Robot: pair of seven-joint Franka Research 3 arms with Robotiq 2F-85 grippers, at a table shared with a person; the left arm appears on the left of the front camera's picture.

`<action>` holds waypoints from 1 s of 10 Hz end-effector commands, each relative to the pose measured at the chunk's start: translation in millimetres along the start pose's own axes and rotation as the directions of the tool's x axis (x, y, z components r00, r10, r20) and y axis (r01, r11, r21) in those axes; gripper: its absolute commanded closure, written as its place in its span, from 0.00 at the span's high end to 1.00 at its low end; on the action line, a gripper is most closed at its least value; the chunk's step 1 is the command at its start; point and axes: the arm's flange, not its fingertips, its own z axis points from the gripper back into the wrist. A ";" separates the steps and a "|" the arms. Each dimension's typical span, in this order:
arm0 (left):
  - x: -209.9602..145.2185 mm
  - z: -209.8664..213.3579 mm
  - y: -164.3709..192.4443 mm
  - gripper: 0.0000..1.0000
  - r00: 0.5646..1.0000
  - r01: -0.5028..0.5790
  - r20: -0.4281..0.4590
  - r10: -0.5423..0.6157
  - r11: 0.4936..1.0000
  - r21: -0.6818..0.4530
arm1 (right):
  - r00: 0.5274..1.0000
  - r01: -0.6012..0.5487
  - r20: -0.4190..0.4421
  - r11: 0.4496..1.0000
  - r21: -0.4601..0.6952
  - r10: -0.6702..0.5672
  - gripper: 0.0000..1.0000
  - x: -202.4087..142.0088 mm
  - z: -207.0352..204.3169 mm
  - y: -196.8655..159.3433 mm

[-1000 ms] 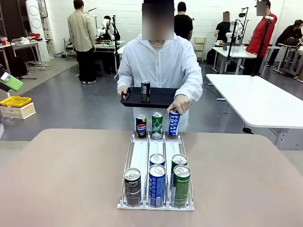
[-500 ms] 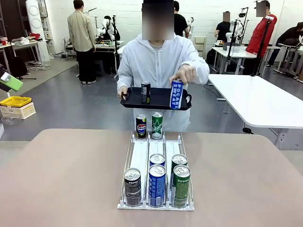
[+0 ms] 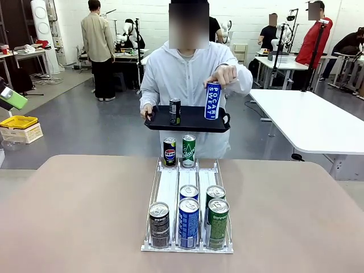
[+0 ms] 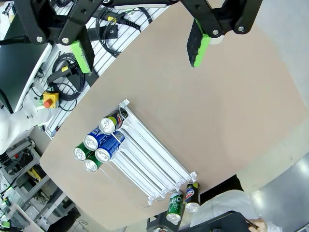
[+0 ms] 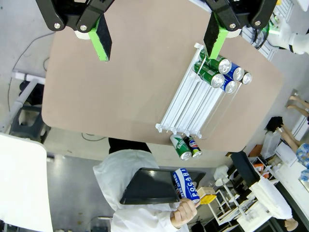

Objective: Retrieve and hand over the desired beverage to the person.
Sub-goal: Pick up another can of the same type that the person held from the Automatic Can Dispenser.

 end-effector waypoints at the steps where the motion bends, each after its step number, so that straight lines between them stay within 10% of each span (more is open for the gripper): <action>1: -0.3 -0.7 0.5 1.00 1.000 0.001 0.003 -0.001 1.000 -0.006 | 1.000 -0.004 0.002 1.000 0.020 0.004 1.00 0.1 -1.8 0.3; 10: -0.3 -0.7 0.5 1.00 1.000 0.001 0.003 -0.001 1.000 -0.006 | 1.000 -0.004 0.002 1.000 0.020 0.004 1.00 0.1 -1.8 0.3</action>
